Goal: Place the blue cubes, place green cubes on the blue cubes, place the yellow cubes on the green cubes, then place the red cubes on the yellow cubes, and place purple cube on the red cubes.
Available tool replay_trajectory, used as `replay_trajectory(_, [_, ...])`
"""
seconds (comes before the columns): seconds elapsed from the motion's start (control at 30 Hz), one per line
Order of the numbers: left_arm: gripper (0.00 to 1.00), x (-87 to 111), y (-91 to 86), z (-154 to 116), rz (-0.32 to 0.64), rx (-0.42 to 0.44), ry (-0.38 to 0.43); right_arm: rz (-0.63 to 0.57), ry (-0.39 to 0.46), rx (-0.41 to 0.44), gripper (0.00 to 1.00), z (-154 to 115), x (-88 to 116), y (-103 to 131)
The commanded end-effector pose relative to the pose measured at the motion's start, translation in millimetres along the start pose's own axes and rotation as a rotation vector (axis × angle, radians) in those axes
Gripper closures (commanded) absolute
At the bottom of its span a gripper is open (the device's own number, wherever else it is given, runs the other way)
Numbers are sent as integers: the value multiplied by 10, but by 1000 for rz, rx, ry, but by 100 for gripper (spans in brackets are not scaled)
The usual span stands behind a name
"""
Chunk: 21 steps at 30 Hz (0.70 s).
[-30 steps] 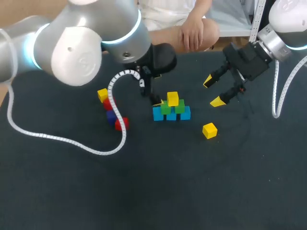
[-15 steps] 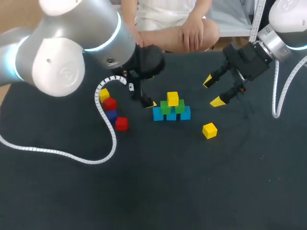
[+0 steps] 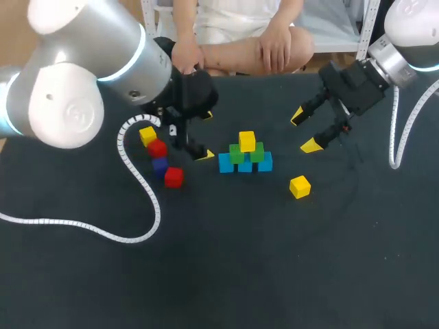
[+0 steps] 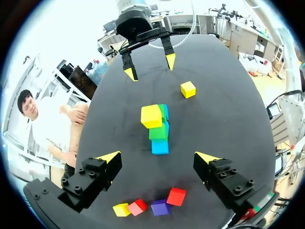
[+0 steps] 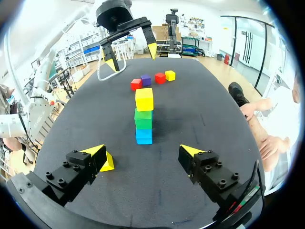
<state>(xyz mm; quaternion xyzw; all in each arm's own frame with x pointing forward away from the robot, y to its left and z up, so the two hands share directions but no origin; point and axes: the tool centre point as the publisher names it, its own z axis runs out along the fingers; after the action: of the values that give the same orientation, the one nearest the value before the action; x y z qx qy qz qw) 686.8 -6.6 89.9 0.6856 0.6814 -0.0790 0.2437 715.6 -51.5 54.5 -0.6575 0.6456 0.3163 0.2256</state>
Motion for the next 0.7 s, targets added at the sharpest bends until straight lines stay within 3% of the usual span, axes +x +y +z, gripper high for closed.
replay_trajectory(0.03, [0,77,-29,-34,-3,-1,-18,0,0,3,0,-1,-1,10])
replay_trajectory(0.37, [0,201,10,-70,2,-7,-94,0,0,3,0,-1,-1,10])
replay_trajectory(0.7, [0,211,19,-79,4,-2,-90,0,0,3,0,-1,-1,10])
